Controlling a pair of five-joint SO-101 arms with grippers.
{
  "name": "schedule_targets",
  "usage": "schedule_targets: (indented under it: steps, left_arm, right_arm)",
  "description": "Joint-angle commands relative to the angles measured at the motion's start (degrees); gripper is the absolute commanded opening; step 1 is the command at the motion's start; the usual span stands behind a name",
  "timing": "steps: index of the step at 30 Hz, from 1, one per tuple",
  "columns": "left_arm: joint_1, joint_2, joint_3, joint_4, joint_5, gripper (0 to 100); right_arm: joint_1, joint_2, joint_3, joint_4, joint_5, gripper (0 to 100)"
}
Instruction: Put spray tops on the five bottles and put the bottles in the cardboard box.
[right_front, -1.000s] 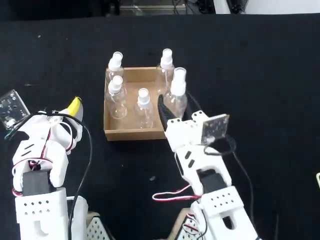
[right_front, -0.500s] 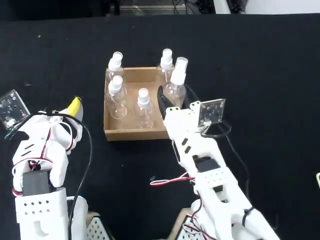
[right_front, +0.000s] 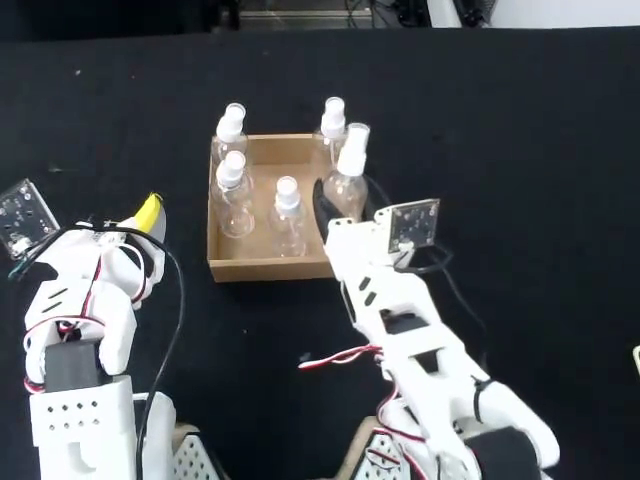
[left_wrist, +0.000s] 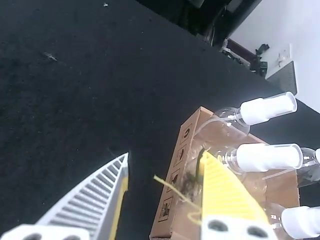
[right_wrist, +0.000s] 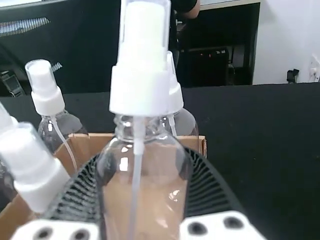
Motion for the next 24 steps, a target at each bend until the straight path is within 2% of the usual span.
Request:
schedule_targets:
  steps: [1,16,24]
  left_arm:
    - [-0.1,-0.6,-0.4,-0.4,0.5,21]
    - [-0.2,-0.6,-0.4,-0.4,0.5,21]
    - [-0.2,-0.6,-0.4,-0.4,0.5,21]
  right_arm:
    - [0.8,1.8,-0.7,-3.8,1.1,1.1]
    - [1.1,11.9,-2.5,-11.3,1.6,1.1]
    - [1.1,13.5,-2.5,-11.3,1.6,1.1]
